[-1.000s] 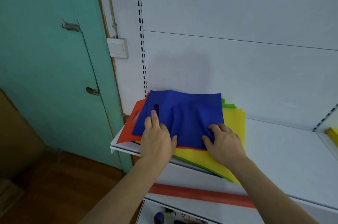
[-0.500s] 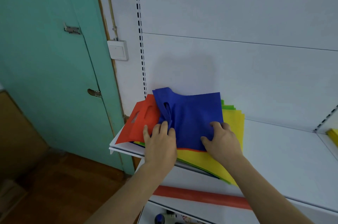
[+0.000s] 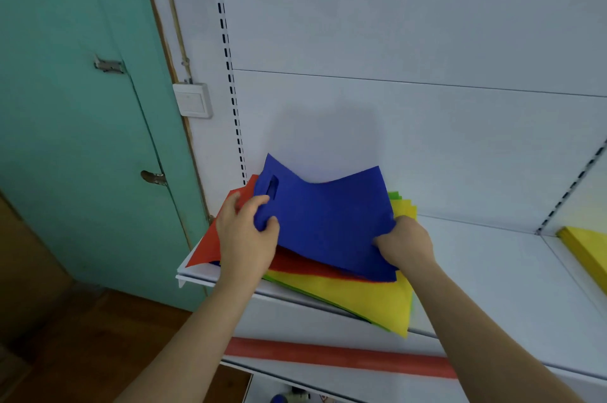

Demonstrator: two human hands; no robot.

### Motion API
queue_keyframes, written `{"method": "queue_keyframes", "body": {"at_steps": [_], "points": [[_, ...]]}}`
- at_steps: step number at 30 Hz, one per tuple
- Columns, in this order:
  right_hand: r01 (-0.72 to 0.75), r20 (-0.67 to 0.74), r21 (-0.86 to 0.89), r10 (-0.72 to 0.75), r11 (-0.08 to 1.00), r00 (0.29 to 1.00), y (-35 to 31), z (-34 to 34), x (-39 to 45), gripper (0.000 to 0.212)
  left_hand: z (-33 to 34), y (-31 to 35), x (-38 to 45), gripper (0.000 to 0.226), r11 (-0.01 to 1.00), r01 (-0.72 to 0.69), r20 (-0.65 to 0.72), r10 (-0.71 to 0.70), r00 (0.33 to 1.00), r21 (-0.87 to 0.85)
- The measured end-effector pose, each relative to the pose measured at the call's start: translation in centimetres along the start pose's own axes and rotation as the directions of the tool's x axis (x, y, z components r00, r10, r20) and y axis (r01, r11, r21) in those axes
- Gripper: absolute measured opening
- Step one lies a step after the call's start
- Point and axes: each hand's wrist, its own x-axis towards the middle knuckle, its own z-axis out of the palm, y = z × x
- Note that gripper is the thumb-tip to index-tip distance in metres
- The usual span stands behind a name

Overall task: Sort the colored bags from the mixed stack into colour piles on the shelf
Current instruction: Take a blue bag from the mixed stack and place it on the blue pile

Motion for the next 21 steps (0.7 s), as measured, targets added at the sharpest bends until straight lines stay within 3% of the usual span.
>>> {"method": "queue_keyframes", "body": {"at_steps": [3,6,8,12,14,16,21], "points": [[0.042,-0.039,0.015,-0.041,0.999,0.998,0.3,-0.3,-0.4,0.005,-0.4,-0.2,0.7,0.048,0.980,0.127,0.018,-0.125,0.992,-0.152],[0.077,-0.067,0.035,-0.075,0.996,0.995,0.5,-0.7,-0.9,0.010,-0.9,0.4,1.2,0.050,0.836,0.363,0.156,-0.328,0.932,-0.411],[0.113,-0.116,0.054,-0.107,0.992,0.987,0.7,-0.8,-1.1,0.014,-1.0,0.4,1.9,0.048,0.759,0.457,0.244,-0.387,0.889,-0.464],[0.189,-0.232,0.144,-0.152,0.971,0.961,1.2,-0.7,-1.1,0.014,-0.9,-0.2,2.3,0.068,0.880,0.454,0.412,-0.366,0.834,-0.137],[0.213,-0.249,0.189,-0.163,0.959,0.955,1.6,-0.7,-1.0,0.020,-0.7,-0.4,2.2,0.079,0.937,0.335,0.398,-0.346,0.849,0.100],[0.252,-0.257,0.218,-0.193,0.943,0.947,1.9,-0.9,-0.9,0.034,-0.4,-0.1,2.0,0.081,0.933,0.179,0.360,-0.291,0.886,0.312],[0.410,-0.341,0.268,-0.312,0.872,0.887,2.4,-1.9,-1.3,0.042,0.5,0.2,1.7,0.065,0.917,0.084,0.308,-0.216,0.927,0.390]]}}
